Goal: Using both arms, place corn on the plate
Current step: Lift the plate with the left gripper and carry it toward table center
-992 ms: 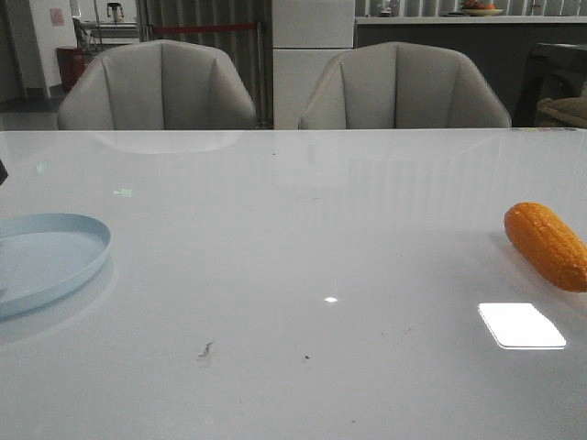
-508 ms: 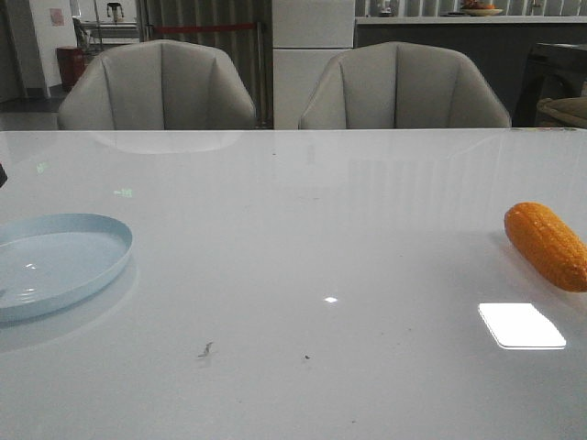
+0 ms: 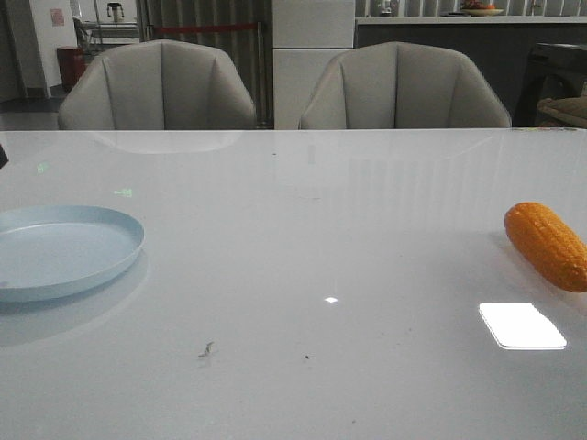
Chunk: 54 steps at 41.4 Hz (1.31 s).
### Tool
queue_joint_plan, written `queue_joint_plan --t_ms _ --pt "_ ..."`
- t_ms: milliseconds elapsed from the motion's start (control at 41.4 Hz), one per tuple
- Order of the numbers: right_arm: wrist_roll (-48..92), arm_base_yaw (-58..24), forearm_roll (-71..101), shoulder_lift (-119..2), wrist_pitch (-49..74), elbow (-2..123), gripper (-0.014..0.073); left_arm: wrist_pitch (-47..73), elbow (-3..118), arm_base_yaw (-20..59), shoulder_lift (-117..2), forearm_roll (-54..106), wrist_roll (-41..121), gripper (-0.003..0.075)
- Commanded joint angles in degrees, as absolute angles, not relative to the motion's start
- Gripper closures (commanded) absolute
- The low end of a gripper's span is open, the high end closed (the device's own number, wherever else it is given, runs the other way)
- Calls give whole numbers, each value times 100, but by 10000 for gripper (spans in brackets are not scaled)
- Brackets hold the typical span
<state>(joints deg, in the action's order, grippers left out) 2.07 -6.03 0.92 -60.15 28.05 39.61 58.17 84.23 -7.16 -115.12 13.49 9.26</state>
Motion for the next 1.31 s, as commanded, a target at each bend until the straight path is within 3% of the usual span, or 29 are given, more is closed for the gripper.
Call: queue_joint_plan --t_ms 0,459,871,1282 --pt "211 -563 84 -5946 2497 4173 42 6131 9022 -631 -11128 1586 909 624" --pt "211 -563 84 -5946 2497 4173 42 6744 11106 395 -11080 2447 909 624" --pt "211 -563 98 -5946 2503 4173 42 6699 11108 1871 -11642 2102 708 624" --pt "211 -563 98 -5946 2501 4173 42 6720 11108 2413 -12340 1421 528 622"
